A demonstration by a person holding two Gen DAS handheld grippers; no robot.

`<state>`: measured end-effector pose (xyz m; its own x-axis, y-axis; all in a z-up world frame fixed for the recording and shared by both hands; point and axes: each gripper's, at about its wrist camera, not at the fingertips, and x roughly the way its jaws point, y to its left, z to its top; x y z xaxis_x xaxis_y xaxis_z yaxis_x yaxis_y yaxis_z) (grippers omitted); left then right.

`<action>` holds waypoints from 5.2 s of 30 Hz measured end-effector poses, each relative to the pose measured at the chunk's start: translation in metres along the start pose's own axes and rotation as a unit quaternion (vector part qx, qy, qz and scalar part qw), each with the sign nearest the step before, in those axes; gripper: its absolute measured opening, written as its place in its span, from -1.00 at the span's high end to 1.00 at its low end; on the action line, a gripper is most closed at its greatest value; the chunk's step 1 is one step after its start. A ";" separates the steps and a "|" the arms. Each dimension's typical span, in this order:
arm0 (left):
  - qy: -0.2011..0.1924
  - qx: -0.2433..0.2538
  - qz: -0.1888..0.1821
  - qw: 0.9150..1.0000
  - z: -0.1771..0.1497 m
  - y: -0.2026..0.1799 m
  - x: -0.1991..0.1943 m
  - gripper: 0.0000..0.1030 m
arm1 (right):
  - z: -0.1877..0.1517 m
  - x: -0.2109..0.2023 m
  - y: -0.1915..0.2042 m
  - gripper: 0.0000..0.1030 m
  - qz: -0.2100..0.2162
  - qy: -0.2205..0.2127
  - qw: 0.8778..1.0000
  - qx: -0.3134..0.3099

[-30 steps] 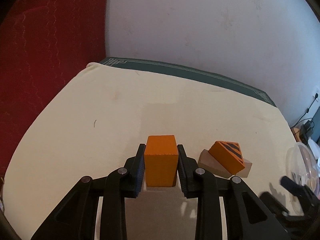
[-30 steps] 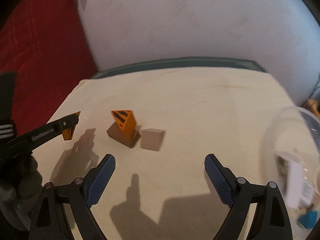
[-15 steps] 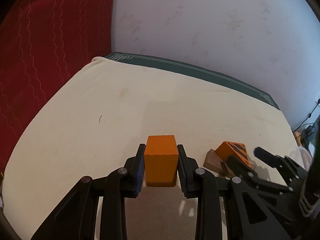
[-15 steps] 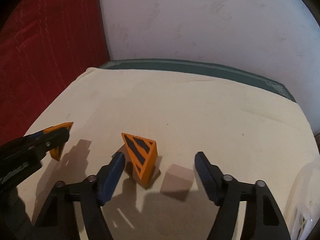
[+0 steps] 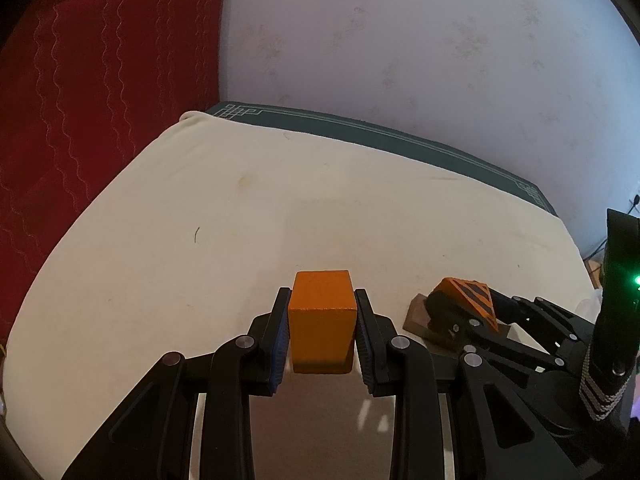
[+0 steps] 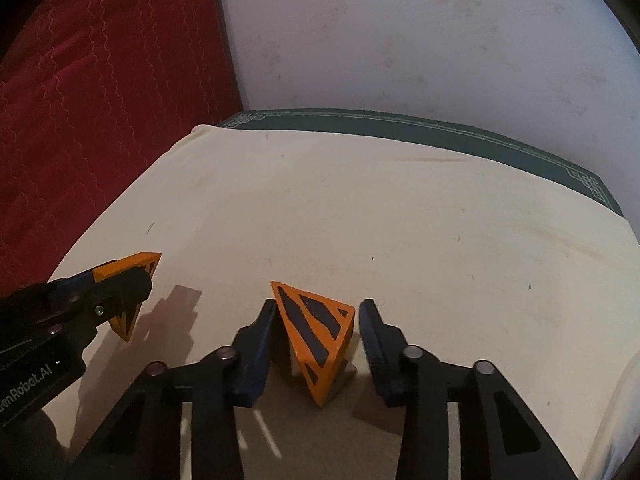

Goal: Organize rigid objects
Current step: 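Grasp the orange black-striped triangle with the right gripper while the left gripper holds the orange block, then carry the striped triangle into the clear bowl and open the right gripper, then carry the orange block into the clear bowl and open the left gripper, then move the left gripper back toward the brown and tan blocks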

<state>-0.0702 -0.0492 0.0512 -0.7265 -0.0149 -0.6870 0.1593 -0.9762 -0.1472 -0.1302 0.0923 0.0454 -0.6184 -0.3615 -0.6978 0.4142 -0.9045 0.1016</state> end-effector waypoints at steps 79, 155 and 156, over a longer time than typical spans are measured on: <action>0.000 0.085 -0.029 0.996 -0.024 -0.044 -0.011 0.41 | -0.125 -0.179 -0.170 -0.21 -0.203 -0.134 0.913 0.327; 0.019 0.225 -0.139 0.964 -0.046 -0.240 -0.017 -0.17 | -0.158 -0.210 -0.179 -0.76 -0.291 -0.189 0.857 0.380; 0.016 0.225 -0.135 0.965 -0.046 -0.238 -0.017 -0.19 | -0.158 -0.210 -0.179 -0.76 -0.291 -0.188 0.858 0.379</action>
<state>-0.0653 0.1936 0.0653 -0.6781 0.2536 -0.6898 -0.3449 -0.9386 -0.0060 0.0308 0.3653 0.0615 -0.8042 0.2830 -0.5227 -0.5035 -0.7917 0.3460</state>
